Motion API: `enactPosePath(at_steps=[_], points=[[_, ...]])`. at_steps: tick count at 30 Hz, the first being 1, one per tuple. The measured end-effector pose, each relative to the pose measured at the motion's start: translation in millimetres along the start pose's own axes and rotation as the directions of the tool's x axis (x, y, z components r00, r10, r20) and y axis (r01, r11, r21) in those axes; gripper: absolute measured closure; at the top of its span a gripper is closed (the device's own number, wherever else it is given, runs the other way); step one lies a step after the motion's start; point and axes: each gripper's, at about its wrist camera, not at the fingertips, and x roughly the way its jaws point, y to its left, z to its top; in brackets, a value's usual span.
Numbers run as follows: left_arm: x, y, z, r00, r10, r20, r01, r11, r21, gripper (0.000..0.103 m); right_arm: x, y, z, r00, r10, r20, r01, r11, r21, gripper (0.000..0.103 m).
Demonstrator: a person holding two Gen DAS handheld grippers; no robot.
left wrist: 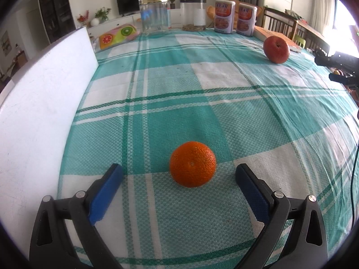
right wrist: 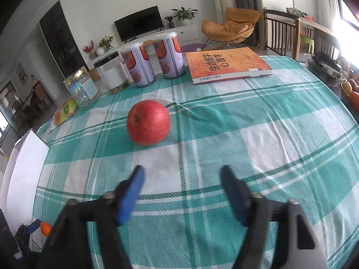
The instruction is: Organize fruits
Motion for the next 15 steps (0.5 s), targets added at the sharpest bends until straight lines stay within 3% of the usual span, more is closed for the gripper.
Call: enactPosePath(at_steps=[4,6,9,11,12,13,15], points=[[0,0,0,1.0,0.0,0.0,0.0,1.0,0.0,0.002,12,33,25,0.998,0.049,0.037,-0.046,0.995,-0.084,0.005],[0,0,0,1.0,-0.001,0.0,0.001,1.0,0.0,0.002,43,62,42,0.999,0.051,-0.007,-0.052,0.988,-0.148,0.0],[0,0,0,1.0,-0.001,0.0,0.001,1.0,-0.001,0.002,102,103,50,0.99,-0.063,-0.128,0.026,0.962,-0.273,0.001],[0,0,0,1.0,-0.001,0.0,0.001,1.0,-0.001,0.002,117,105,52,0.987,-0.086,-0.138,0.055,0.974,-0.218,0.026],[0,0,0,1.0,-0.002,0.0,0.002,1.0,-0.001,0.002,117,97,54,0.991,-0.027,-0.132,0.009,0.99,-0.139,0.034],[0,0,0,1.0,-0.001,0.0,0.001,1.0,-0.001,0.002,117,87,54,0.989,0.051,-0.141,-0.058,0.997,-0.048,0.034],[0,0,0,1.0,-0.002,0.0,0.002,1.0,-0.001,0.002,109,78,47,0.99,0.075,-0.122,-0.074,0.997,0.009,0.035]])
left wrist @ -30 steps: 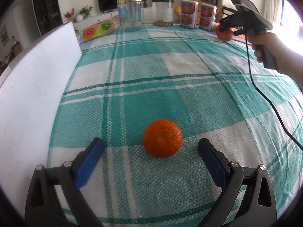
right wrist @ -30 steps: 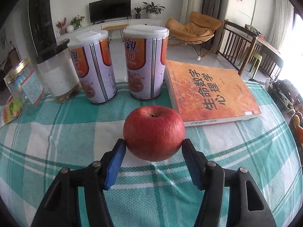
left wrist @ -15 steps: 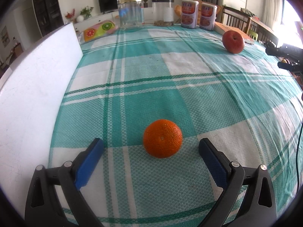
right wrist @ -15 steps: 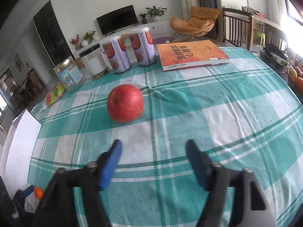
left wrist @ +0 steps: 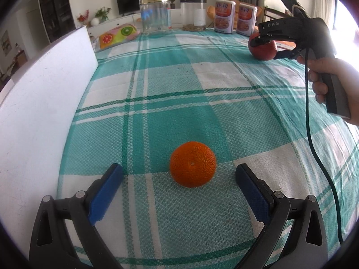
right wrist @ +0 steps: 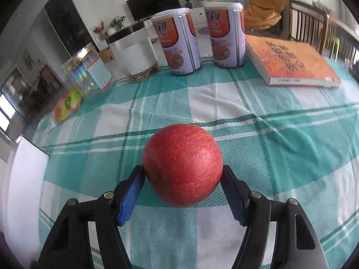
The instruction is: Organize fruits
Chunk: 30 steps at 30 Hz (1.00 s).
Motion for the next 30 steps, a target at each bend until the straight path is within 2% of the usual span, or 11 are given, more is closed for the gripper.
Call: enactPosePath(at_steps=[4,10,15,19,26,28,30], points=[[0,1,0,1.0,-0.005,0.0,0.005,1.0,-0.003,0.002,-27,-5,-31,0.999,0.053,0.004,-0.053,0.999,-0.004,0.035],[0,1,0,1.0,-0.005,-0.001,0.005,1.0,-0.004,0.002,-79,-19,-103,0.985,0.17,-0.015,-0.168,0.982,0.086,0.035],[0,1,0,1.0,-0.005,0.0,0.005,1.0,-0.004,0.002,-120,-17,-168,0.975,0.221,0.029,-0.223,0.961,0.164,0.035],[0,1,0,1.0,-0.005,0.0,0.005,1.0,-0.004,0.002,-137,-13,-208,0.963,0.263,0.065,-0.271,0.934,0.234,0.035],[0,1,0,1.0,-0.012,-0.002,0.012,1.0,-0.006,0.002,-149,-10,-243,0.961,0.255,0.107,-0.274,0.931,0.243,0.035],[-1,4,1,0.999,-0.051,-0.006,0.051,0.999,-0.005,0.003,-152,-12,-247,0.959,0.259,0.118,-0.281,0.927,0.249,0.035],[-6,10,1,0.993,-0.119,0.002,0.119,0.993,-0.015,0.004,-156,-13,-247,0.957,0.257,0.132,-0.283,0.928,0.244,0.035]])
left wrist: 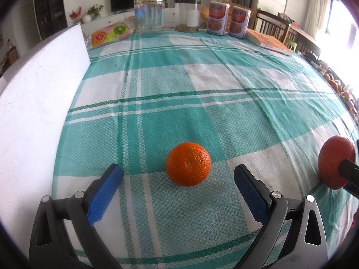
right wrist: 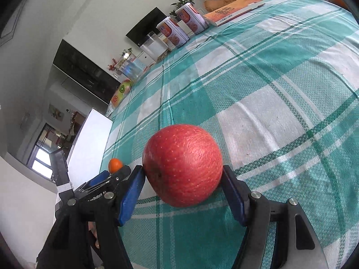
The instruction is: Organize fruits
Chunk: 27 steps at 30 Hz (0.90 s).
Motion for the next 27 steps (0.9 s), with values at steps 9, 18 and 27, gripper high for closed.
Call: enactPosePath(at_steps=[9,18,27], points=[[-43,4,5,0.994,-0.075,0.077,0.077,0.997,-0.026,0.072,-4,25,-1,1.0,-0.004,-0.002,0.004,0.996,-0.088,0.035],[-223,84,-12,0.966,-0.179,0.189,0.215,0.958,-0.192,0.07,9,190,-4,0.959,0.189,-0.209,-0.248,0.919,-0.307,0.035],[-181,217,-49,0.979,0.199,-0.045,-0.201,0.902,-0.381,0.064,103,360,-94,0.872,0.029,-0.488,-0.361,0.712,-0.603,0.034]])
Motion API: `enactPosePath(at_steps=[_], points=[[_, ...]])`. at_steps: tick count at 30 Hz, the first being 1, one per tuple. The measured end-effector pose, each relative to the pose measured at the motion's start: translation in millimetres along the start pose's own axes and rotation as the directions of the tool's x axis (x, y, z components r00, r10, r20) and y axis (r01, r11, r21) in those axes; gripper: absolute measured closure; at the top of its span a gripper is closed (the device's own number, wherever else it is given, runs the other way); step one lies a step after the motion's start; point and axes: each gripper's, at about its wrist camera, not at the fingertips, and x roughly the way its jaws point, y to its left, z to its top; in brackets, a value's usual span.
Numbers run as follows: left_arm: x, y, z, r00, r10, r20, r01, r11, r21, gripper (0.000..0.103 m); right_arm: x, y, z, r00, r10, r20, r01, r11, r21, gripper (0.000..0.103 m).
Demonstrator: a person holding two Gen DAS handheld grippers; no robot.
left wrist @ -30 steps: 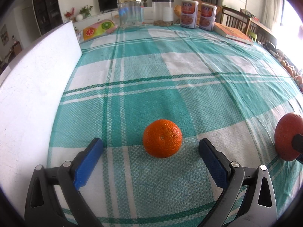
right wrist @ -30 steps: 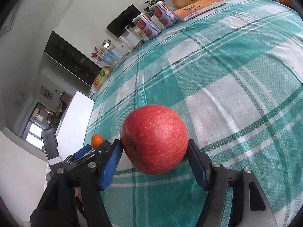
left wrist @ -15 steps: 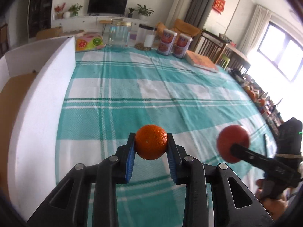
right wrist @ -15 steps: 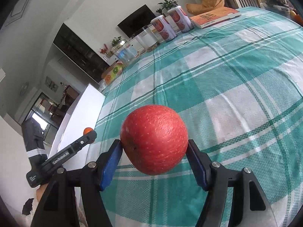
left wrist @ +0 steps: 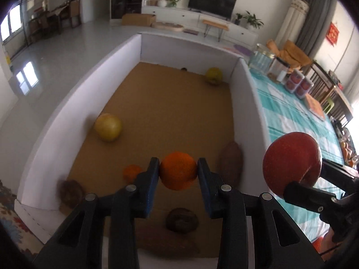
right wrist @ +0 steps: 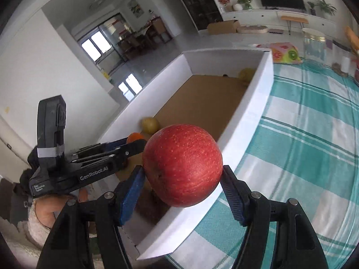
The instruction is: Organize fruits
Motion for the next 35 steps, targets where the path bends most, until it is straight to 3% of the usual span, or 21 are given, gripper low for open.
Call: enactPosePath(at_steps=[1,2,4,6,8,10,14,17,21,35], points=[[4,3,-1,1.0,0.024,-0.005,-0.024,1.0,0.005,0.056,14,8,3,0.999,-0.023,-0.031,0.022,0.999,-0.025,0.035],[5,5,-3,0.999,0.039,-0.007,-0.039,0.999,0.008,0.041,26,14,6,0.997,-0.051,-0.055,0.048,0.998,-0.051,0.034],[2,11,-6,0.998,0.058,0.013,-0.059,0.998,0.014,0.023,38,24,11,0.992,-0.111,-0.054,0.105,0.989,-0.104,0.034],[-5,12,-8,0.995,0.086,0.043,-0.087,0.996,0.026,0.017,37,24,21,0.994,-0.105,-0.028,0.103,0.992,-0.076,0.031],[-13,13,-10,0.991,0.114,0.075,-0.117,0.992,0.039,0.013,22,22,29,0.993,-0.111,0.03,0.112,0.992,-0.055,0.015],[-24,10,-10,0.975,0.189,0.116,-0.197,0.978,0.063,0.007,2,21,34,0.989,-0.125,0.075,0.129,0.99,-0.049,0.01],[-52,2,-13,0.926,0.329,0.183,-0.343,0.938,0.05,0.003,-23,20,35,0.978,-0.181,0.101,0.185,0.982,-0.029,0.001],[-63,2,-19,0.924,0.333,0.187,-0.346,0.937,0.039,0.003,-34,25,24,0.974,-0.209,0.084,0.21,0.977,-0.014,0.0],[-63,7,-23,0.909,0.395,0.135,-0.405,0.913,0.057,0.003,-36,36,7,0.972,-0.233,0.043,0.233,0.972,-0.013,0.0],[-73,19,-27,0.935,0.331,0.124,-0.334,0.943,0.004,0.002,-33,53,-10,0.963,-0.271,0.01,0.271,0.962,-0.025,0.0]])
